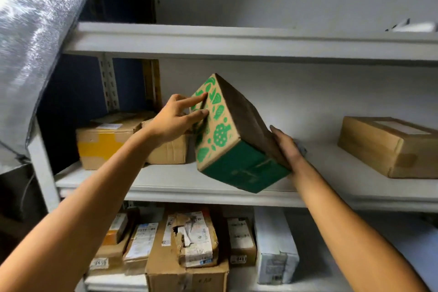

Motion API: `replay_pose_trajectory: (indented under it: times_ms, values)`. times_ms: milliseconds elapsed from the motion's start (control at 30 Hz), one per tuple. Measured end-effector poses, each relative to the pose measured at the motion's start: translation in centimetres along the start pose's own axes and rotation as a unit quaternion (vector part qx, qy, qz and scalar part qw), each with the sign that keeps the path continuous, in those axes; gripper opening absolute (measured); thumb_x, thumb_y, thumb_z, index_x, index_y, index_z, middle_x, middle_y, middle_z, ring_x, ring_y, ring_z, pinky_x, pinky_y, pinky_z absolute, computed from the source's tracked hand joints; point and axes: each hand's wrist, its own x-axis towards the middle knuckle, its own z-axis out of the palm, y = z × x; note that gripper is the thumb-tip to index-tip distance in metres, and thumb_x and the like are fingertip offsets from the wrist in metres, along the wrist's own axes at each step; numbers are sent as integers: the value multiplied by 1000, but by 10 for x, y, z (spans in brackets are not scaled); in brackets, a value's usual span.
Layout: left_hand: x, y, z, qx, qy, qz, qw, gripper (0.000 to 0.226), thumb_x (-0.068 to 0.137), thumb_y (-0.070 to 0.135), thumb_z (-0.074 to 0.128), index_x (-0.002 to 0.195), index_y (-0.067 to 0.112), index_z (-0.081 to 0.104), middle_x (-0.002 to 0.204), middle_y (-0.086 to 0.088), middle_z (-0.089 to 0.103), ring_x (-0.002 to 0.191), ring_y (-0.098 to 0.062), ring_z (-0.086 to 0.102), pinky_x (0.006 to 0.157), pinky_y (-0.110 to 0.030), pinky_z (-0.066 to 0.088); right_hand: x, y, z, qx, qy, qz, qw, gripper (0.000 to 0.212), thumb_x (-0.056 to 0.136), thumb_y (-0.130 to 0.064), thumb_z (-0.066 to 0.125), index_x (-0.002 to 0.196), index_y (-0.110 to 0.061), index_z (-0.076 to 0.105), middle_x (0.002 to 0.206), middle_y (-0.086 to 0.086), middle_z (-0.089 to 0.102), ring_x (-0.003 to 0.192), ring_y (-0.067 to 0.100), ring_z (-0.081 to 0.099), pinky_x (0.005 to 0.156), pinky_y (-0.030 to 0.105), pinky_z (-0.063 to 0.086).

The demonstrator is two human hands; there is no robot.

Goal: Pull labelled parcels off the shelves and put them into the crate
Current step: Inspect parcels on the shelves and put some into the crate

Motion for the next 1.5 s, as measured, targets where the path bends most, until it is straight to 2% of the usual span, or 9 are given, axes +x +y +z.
replay_pose_trajectory:
  times_ms: [100, 200, 300, 400, 533, 700, 933, 1267, 1500]
  values:
    - [0, -32, 31, 100, 57, -9, 993, 31, 103, 28, 55, 130, 19, 67, 113, -4, 71, 90, -12, 71, 77, -37, 63, -3, -5, 4, 20, 1, -29, 999, 58, 102, -59, 34, 127, -13, 58, 103, 7, 70, 94, 24, 71, 82, 30, 56]
    - [-9, -60, 56, -71, -49, -113, 990, 44, 98, 49, 54, 127, 17, 62, 123, -6, 67, 110, -23, 66, 100, -45, 54, -4, 1, -5, -15, -11, -21, 1000, 59, 96, -69, 37, 109, -16, 60, 94, 8, 66, 90, 25, 65, 81, 36, 50]
    - [-16, -76, 65, -147, -189, -80, 968, 65, 80, 56, 66, 139, 39, 45, 133, 13, 58, 120, -9, 59, 105, -33, 49, -7, 20, -21, -10, -44, -18, 999, 93, 65, -78, 73, 132, -16, 58, 111, 12, 69, 100, 28, 64, 84, 40, 50]
    - [-16, -85, 69, -125, -208, -58, 968, 86, 71, 45, 82, 146, 38, 39, 134, 10, 60, 124, -9, 58, 103, -29, 51, -8, 34, -36, -26, -99, -76, 992, 134, 26, -47, 102, 147, -38, 44, 131, 2, 61, 118, 23, 58, 99, 43, 49]
    - [-10, -90, 70, -100, -158, -57, 981, 76, 77, 29, 86, 143, 31, 48, 125, 9, 67, 118, -10, 63, 97, -27, 55, -16, 37, -32, -146, -105, -125, 976, 105, 68, 0, 87, 149, -44, 35, 124, -15, 52, 109, 7, 58, 81, 21, 58]
    - [-9, -95, 76, 146, 23, -40, 988, 43, 88, 13, 75, 129, 11, 64, 122, -7, 69, 106, -17, 67, 88, -28, 59, 20, 55, -24, -331, 110, -232, 908, 56, 79, -13, 84, 126, -26, 59, 136, 2, 46, 131, 24, 46, 110, 35, 43]
    - [15, -112, 11, 485, 116, -31, 866, 98, 76, 57, 76, 155, 30, 27, 163, -13, 19, 151, -36, 10, 121, -53, 14, 9, 82, 39, -463, 200, -463, 728, 47, 72, -10, 78, 115, -20, 59, 138, 10, 31, 126, 34, 40, 100, 46, 44]
    - [-4, -122, 23, 446, 226, -22, 866, 65, 71, 66, 75, 112, 23, 49, 131, -15, 38, 125, -38, 36, 104, -69, 30, 9, 106, 126, -336, -56, -349, 873, 30, 92, -26, 67, 120, -28, 57, 113, -10, 45, 102, 8, 53, 83, 37, 56]
    - [-38, -116, 21, 282, 354, -43, 891, 75, 62, 61, 82, 116, 22, 47, 136, -14, 32, 125, -34, 34, 96, -42, 42, 12, 120, 146, -305, -68, -277, 909, 39, 95, -21, 65, 132, -23, 54, 121, -6, 48, 108, 3, 51, 89, 16, 44]
